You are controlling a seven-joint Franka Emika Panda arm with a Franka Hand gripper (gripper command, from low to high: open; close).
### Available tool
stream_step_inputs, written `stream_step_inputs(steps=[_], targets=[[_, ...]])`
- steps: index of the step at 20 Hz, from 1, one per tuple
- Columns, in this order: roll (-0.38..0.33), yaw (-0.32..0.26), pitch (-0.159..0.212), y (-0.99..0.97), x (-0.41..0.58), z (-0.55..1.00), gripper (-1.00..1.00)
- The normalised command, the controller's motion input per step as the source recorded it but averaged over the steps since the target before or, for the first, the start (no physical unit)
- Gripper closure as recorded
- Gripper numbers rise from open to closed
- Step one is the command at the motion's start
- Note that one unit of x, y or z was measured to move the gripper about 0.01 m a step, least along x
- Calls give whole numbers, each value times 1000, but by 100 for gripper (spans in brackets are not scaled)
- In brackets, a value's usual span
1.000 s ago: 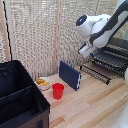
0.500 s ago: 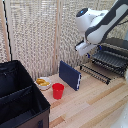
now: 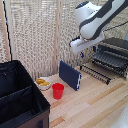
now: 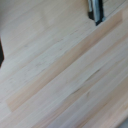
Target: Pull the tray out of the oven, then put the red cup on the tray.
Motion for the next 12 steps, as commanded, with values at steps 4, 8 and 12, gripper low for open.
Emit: stream_step_inputs(steps=[4,8,12], targets=[[273,-61,-13,597,308,241,-100],[272,-59,0,609,315,201,-100],[269,-61,3,629,263,128,-100]])
